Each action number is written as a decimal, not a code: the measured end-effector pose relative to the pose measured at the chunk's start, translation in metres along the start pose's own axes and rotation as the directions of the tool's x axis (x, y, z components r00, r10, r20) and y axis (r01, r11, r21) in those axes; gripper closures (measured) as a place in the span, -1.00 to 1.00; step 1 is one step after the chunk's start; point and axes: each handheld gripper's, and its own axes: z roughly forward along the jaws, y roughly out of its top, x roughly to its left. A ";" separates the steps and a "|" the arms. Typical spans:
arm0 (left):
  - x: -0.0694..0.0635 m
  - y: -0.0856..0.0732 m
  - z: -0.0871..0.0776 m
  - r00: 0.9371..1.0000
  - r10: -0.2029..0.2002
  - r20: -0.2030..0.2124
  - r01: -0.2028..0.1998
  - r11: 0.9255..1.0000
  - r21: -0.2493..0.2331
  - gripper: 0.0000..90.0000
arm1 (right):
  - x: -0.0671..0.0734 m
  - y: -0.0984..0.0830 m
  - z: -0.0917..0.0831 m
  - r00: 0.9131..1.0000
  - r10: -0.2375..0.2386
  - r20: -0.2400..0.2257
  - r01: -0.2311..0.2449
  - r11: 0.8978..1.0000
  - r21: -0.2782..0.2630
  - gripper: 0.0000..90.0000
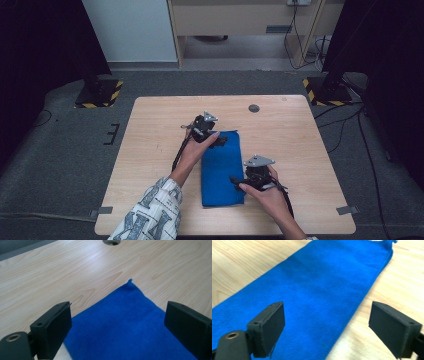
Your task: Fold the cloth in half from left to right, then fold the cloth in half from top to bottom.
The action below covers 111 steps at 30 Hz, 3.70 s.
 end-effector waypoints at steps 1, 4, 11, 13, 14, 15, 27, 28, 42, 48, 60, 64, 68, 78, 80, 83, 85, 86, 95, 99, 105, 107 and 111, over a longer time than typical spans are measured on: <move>0.001 -0.002 -0.002 1.000 0.002 -0.001 -0.002 1.000 0.002 -0.86 | -0.002 0.001 0.001 1.000 -0.003 0.002 0.003 1.000 0.006 -0.69; 0.003 -0.008 -0.008 1.000 0.011 0.004 -0.011 1.000 0.008 -0.86 | -0.010 0.003 0.004 1.000 0.003 -0.003 -0.002 1.000 0.012 -0.69; 0.017 -0.018 -0.023 1.000 -0.009 -0.008 0.009 1.000 0.006 -0.85 | -0.018 0.010 0.011 1.000 -0.008 -0.014 0.009 1.000 0.025 -0.67; 0.021 -0.020 -0.027 1.000 -0.017 -0.011 0.017 1.000 -0.005 -0.85 | -0.020 0.011 0.012 1.000 -0.012 -0.011 0.012 1.000 0.022 -0.66; 0.021 -0.020 -0.029 1.000 -0.019 -0.012 0.019 1.000 -0.006 -0.85 | -0.021 0.012 0.012 1.000 -0.013 -0.013 0.013 1.000 0.021 -0.66; 0.022 -0.021 -0.031 1.000 -0.019 -0.011 0.019 1.000 -0.008 -0.85 | -0.021 0.013 0.013 1.000 -0.013 -0.014 0.013 1.000 0.021 -0.66; 0.021 -0.021 -0.055 1.000 -0.008 -0.019 0.007 0.999 -0.031 -0.84 | -0.032 0.031 0.014 1.000 -0.022 -0.002 0.022 0.999 0.048 -0.55; 0.021 -0.021 -0.055 1.000 -0.002 -0.021 0.002 1.000 -0.027 -0.84 | -0.036 0.035 0.013 1.000 -0.019 0.002 0.019 0.999 0.044 -0.50; 0.032 -0.022 -0.043 0.999 -0.036 0.007 0.036 0.999 -0.006 -0.83 | -0.062 0.075 0.021 0.999 -0.026 0.020 0.025 0.999 0.027 -0.39; 0.041 -0.021 -0.038 0.997 -0.075 -0.003 0.075 0.997 -0.004 -0.80 | -0.071 0.089 0.030 0.999 -0.025 0.030 0.025 0.999 0.027 -0.30; 0.053 -0.024 -0.012 0.992 -0.108 -0.064 0.110 0.993 0.030 -0.43 | -0.102 0.105 0.064 0.995 0.014 0.102 -0.019 0.999 0.045 0.18; 0.055 -0.027 -0.005 0.990 -0.117 -0.073 0.120 0.992 0.037 -0.31 | -0.104 0.106 0.073 0.994 0.048 0.094 -0.051 0.998 0.038 0.19; 0.059 -0.030 -0.001 0.990 -0.122 -0.071 0.124 0.992 0.033 -0.25 | -0.105 0.105 0.084 0.996 0.055 0.071 -0.059 0.997 0.053 0.15; 0.066 -0.035 0.015 0.990 -0.123 -0.073 0.126 0.991 0.038 -0.16 | -0.105 0.099 0.114 0.992 0.099 0.078 -0.107 0.989 0.103 0.23; 0.064 -0.036 0.019 0.991 -0.116 -0.072 0.120 0.992 0.044 -0.12 | -0.104 0.099 0.117 0.992 0.097 0.076 -0.105 0.988 0.111 0.26; 0.062 -0.038 0.025 0.990 -0.113 -0.079 0.118 0.991 0.061 -0.12 | -0.103 0.097 0.120 0.993 0.089 0.079 -0.099 0.986 0.132 0.29; 0.061 -0.038 0.029 0.989 -0.118 -0.086 0.124 0.990 0.066 -0.08 | -0.102 0.094 0.122 0.993 0.085 0.083 -0.096 0.985 0.145 0.31; 0.060 -0.038 0.029 0.989 -0.115 -0.088 0.121 0.990 0.069 -0.07 | -0.103 0.093 0.123 0.993 0.085 0.081 -0.097 0.984 0.152 0.32; 0.051 -0.042 0.031 0.991 -0.122 -0.061 0.125 0.991 0.050 0.35 | -0.096 0.087 0.120 0.996 0.069 0.056 -0.076 0.988 0.137 0.89; 0.046 -0.041 0.029 0.991 -0.132 -0.036 0.133 0.990 0.043 0.67 | -0.094 0.084 0.113 0.996 0.074 0.046 -0.079 0.990 0.120 0.93; 0.038 -0.034 0.019 0.993 -0.116 -0.026 0.116 0.993 0.002 0.86 | -0.091 0.087 0.094 0.996 0.082 0.037 -0.085 0.993 0.079 0.94; 0.034 -0.030 0.014 0.994 -0.104 -0.025 0.104 0.995 -0.009 0.89 | -0.091 0.090 0.087 0.995 0.088 0.037 -0.090 0.994 0.059 0.94; 0.029 -0.023 0.004 0.995 -0.098 -0.022 0.096 0.994 -0.046 0.91 | -0.089 0.095 0.072 0.995 0.088 0.035 -0.089 0.996 0.024 0.94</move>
